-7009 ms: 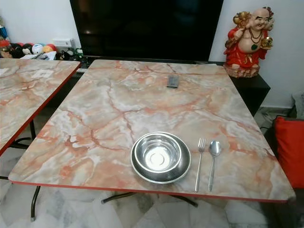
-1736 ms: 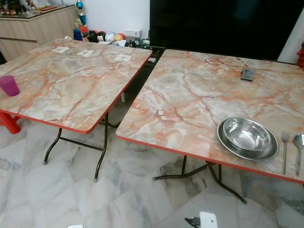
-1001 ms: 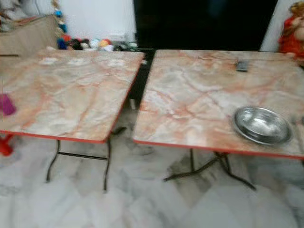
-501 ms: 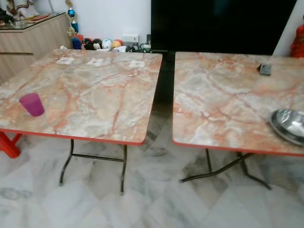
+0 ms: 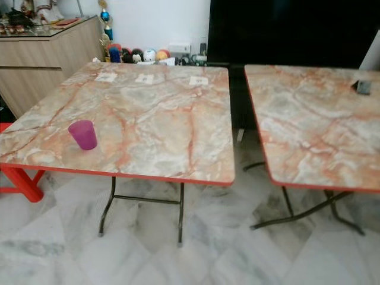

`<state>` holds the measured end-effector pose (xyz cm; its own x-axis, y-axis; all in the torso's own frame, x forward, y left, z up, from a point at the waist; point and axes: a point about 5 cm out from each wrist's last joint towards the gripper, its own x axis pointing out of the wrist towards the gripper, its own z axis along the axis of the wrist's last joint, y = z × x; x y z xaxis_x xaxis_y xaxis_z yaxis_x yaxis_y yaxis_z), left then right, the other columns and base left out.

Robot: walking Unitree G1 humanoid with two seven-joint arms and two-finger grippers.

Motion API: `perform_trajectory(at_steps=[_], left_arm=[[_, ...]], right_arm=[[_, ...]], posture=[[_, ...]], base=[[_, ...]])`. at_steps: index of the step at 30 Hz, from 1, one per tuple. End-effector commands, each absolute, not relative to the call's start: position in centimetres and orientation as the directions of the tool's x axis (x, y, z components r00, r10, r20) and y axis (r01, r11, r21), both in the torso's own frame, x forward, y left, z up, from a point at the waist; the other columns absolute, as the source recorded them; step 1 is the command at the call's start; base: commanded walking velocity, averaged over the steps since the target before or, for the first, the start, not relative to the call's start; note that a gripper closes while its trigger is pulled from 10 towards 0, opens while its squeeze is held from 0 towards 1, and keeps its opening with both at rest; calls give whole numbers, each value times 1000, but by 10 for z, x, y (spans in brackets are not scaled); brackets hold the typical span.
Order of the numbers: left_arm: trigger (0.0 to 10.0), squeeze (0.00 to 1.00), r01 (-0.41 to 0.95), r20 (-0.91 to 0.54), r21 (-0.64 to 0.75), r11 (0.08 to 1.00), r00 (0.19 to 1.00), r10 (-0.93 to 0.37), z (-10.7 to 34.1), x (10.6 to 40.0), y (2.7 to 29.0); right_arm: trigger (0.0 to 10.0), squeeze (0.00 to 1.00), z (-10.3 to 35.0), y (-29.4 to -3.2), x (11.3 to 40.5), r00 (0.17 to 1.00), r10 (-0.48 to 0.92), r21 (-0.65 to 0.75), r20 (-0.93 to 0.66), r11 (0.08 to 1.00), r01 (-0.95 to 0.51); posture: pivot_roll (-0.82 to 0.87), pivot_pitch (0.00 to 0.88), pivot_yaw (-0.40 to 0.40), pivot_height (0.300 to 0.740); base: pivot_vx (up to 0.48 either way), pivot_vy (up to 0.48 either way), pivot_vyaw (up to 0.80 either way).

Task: Setting the table

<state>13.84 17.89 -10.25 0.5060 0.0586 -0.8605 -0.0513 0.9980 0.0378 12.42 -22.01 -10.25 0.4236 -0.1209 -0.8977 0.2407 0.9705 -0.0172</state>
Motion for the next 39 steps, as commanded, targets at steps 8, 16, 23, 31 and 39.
perform_trajectory(at_steps=[8, 16, 23, 31, 39], left_arm=[[10000, 0, -65, -883, 43, 997, 465, 68, -106, 128, 181], [10000, 0, -71, -881, 41, 997, 467, 69, -106, 129, 180], [10000, 0, -73, -878, 43, 996, 474, 73, -106, 130, 180], [10000, 0, -79, -875, 39, 996, 479, 72, -106, 130, 179], [10000, 0, -78, -874, 38, 996, 481, 71, -105, 131, 180]], right_arm=[[10000, 0, -101, -215, 132, 445, -106, -1, -889, 973, 231], [10000, 0, -100, -216, 134, 446, -106, -3, -889, 974, 225], [10000, 0, -100, -216, 136, 449, -104, -3, -888, 975, 221], [10000, 0, -99, -216, 137, 443, -102, -6, -891, 977, 214], [10000, 0, -99, -215, 138, 443, -97, -6, -891, 979, 203]], posture=[[4, 0, -2, 740], [6, 0, -7, 740], [10, 0, -10, 740], [13, 0, -14, 740], [14, 0, -15, 740]], base=[[0, 480, 0], [0, 480, 0], [0, 206, 0], [0, 0, -273], [0, 0, -800]])
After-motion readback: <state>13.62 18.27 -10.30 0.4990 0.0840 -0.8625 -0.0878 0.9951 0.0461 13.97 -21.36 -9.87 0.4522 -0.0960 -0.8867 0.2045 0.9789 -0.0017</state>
